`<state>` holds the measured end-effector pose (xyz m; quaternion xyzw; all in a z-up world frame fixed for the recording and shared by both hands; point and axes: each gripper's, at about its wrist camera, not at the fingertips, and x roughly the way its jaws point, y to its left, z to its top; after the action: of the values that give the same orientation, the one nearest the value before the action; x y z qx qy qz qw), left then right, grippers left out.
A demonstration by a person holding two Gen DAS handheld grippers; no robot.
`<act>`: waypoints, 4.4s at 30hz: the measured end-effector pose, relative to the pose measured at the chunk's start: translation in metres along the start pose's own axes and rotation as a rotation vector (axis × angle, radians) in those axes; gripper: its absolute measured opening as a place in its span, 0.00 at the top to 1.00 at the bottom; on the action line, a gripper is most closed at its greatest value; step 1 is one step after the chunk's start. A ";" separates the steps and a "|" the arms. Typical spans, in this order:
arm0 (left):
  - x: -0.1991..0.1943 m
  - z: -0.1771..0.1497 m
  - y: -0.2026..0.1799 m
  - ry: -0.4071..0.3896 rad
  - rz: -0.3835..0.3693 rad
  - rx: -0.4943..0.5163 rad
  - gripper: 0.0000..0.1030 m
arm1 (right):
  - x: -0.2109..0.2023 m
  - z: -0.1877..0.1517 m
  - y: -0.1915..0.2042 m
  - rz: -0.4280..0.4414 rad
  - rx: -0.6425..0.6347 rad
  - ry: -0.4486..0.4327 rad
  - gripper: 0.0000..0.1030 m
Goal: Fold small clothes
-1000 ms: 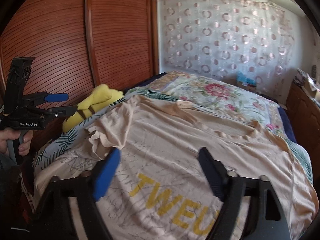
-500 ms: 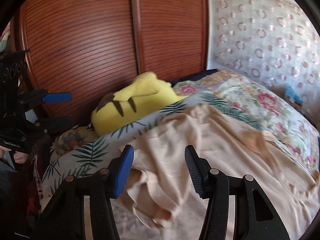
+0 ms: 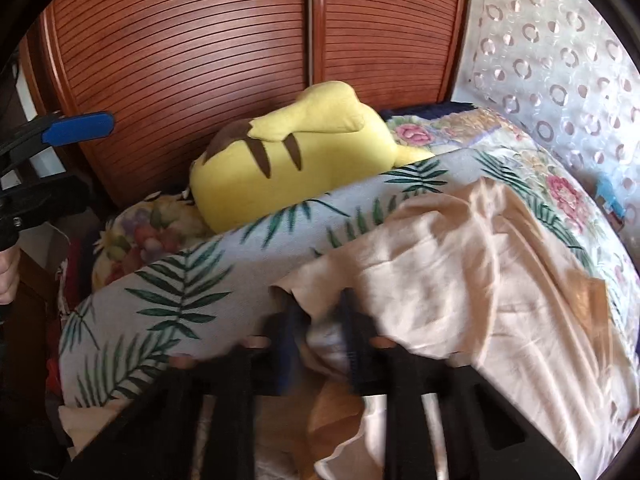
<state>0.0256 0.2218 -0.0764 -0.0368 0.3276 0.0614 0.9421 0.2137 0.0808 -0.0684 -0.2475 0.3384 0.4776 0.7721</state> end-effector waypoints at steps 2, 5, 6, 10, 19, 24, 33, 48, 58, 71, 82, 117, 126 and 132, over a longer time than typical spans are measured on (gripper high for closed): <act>0.001 0.000 0.000 0.001 -0.003 0.001 0.22 | -0.008 0.000 -0.013 0.014 0.042 -0.034 0.96; 0.002 0.000 -0.006 0.005 -0.011 0.011 0.22 | -0.032 0.003 -0.028 0.012 0.111 -0.114 0.97; 0.004 0.000 -0.010 0.007 -0.015 0.017 0.22 | -0.038 0.004 -0.037 -0.001 0.130 -0.136 0.97; 0.006 0.002 -0.022 0.009 -0.035 0.031 0.22 | -0.055 0.001 -0.074 -0.066 0.209 -0.175 0.97; 0.021 0.004 -0.055 0.039 -0.072 0.078 0.22 | -0.047 -0.029 -0.121 -0.239 0.380 -0.154 0.91; 0.030 0.003 -0.065 0.062 -0.081 0.089 0.22 | -0.031 -0.035 -0.103 -0.202 0.345 -0.135 0.74; 0.037 -0.001 -0.067 0.087 -0.093 0.070 0.22 | 0.020 -0.033 -0.119 -0.175 0.374 -0.069 0.65; 0.045 -0.003 -0.069 0.101 -0.086 0.062 0.22 | -0.022 -0.037 -0.112 -0.197 0.296 -0.159 0.97; 0.053 -0.002 -0.076 0.112 -0.089 0.071 0.22 | -0.020 -0.057 -0.127 -0.262 0.361 -0.109 0.97; 0.051 -0.003 -0.078 0.104 -0.083 0.063 0.22 | -0.053 -0.084 -0.054 -0.081 0.309 -0.135 0.82; 0.046 -0.002 -0.085 0.097 -0.093 0.070 0.22 | -0.048 -0.103 -0.037 -0.039 0.298 -0.117 0.82; 0.095 0.024 -0.226 0.173 -0.280 0.253 0.22 | -0.253 -0.327 -0.114 -0.623 0.754 -0.160 0.42; 0.109 0.014 -0.239 0.227 -0.269 0.299 0.22 | -0.283 -0.368 -0.124 -0.672 0.867 -0.108 0.42; 0.108 0.014 -0.239 0.234 -0.263 0.300 0.19 | -0.295 -0.367 -0.125 -0.669 0.904 -0.074 0.42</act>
<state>0.1515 -0.0032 -0.1256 0.0545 0.4325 -0.1162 0.8925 0.1289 -0.3991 -0.0756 0.0313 0.3852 0.0227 0.9220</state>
